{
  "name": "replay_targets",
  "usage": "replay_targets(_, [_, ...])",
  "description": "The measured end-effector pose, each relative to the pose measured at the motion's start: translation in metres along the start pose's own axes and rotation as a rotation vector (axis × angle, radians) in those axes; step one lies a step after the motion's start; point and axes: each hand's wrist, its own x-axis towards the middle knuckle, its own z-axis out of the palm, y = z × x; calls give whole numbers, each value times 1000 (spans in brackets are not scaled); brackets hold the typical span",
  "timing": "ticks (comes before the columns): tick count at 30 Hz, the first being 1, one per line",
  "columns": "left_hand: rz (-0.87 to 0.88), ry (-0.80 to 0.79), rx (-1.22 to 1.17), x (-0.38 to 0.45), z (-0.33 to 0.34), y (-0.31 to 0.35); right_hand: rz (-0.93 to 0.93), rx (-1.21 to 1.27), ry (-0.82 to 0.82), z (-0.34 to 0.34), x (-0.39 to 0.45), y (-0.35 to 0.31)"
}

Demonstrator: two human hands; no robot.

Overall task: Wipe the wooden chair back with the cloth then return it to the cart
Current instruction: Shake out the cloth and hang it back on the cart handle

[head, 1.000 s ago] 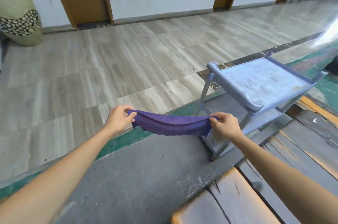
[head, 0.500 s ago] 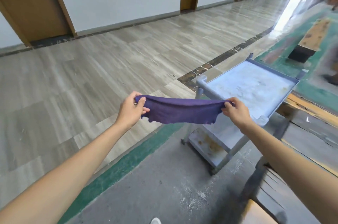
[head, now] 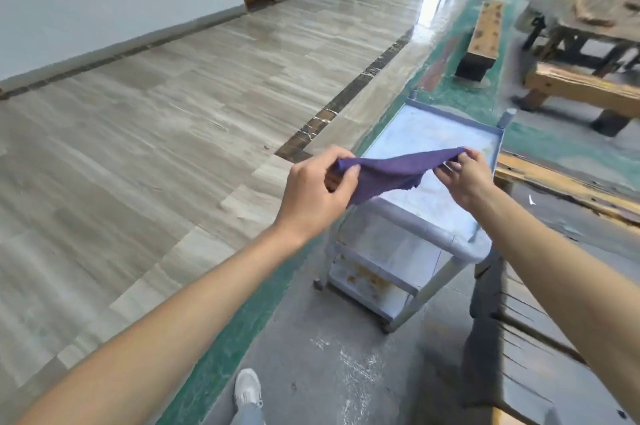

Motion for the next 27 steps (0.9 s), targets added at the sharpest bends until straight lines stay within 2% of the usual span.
replay_targets(3, [175, -307, -5, -3, 37, -15, 67, -5, 134, -14, 14, 13])
replay_targets(6, [241, -627, 13, -11, 68, -41, 127, -51, 342, -28, 21, 35])
replay_targets(10, [348, -976, -17, -29, 102, -62, 154, -119, 491, -51, 29, 67])
replay_targets(13, [406, -1135, -29, -39, 119, -67, 213, -215, 397, -48, 27, 68])
replay_targets(19, [504, -1525, -42, -9, 160, -106, 184, -850, 282, -64, 17, 72])
replay_targets(21, [471, -1615, -93, 16, 178, -113, 212, -932, 267, -59, 24, 71])
replay_targets(24, [323, -1633, -195, 53, 201, -114, 276, -982, 206, -58, 36, 73])
replay_targets(27, [-61, -1693, -361, 82, 232, -118, 350, -1015, 132, -60, 49, 78])
